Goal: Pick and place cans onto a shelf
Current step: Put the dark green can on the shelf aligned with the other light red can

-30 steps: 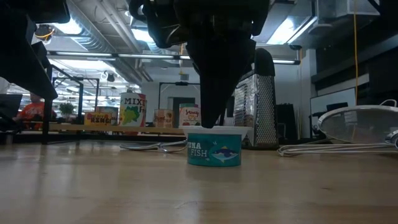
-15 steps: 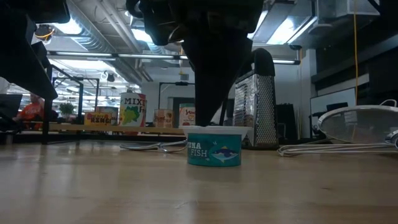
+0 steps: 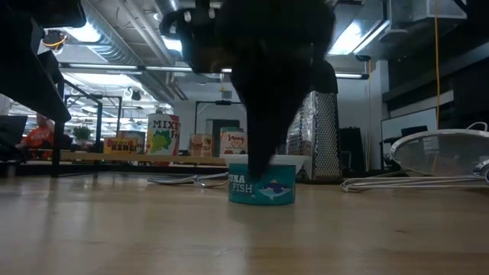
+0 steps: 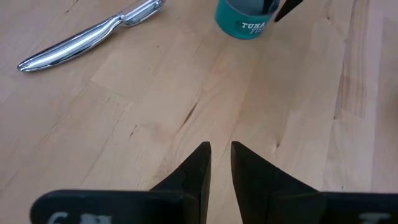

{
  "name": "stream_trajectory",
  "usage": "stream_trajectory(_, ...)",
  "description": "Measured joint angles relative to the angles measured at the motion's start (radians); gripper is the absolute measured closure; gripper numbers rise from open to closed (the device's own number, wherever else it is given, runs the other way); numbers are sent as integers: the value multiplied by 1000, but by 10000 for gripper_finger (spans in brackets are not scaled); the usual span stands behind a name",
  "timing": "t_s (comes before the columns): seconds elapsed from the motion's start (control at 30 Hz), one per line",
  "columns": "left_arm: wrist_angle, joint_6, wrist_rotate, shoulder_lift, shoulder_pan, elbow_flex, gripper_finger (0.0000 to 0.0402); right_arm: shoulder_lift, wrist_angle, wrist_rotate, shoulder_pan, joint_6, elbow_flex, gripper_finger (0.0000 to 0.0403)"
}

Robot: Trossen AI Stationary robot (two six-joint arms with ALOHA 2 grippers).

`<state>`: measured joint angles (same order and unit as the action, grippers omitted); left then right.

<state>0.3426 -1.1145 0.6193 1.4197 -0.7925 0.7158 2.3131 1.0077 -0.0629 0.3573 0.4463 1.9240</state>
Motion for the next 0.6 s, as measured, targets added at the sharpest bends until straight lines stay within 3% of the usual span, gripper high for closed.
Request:
stream_trajectory(0.47, -1, 0, 0, 0, 0, 0, 347, -4, -28, 2, -1, -35, -33, 337)
stream_trajectory(0.6, -1, 0, 0, 0, 0, 0, 347, -3, -27, 2, -4, -63, -34, 360)
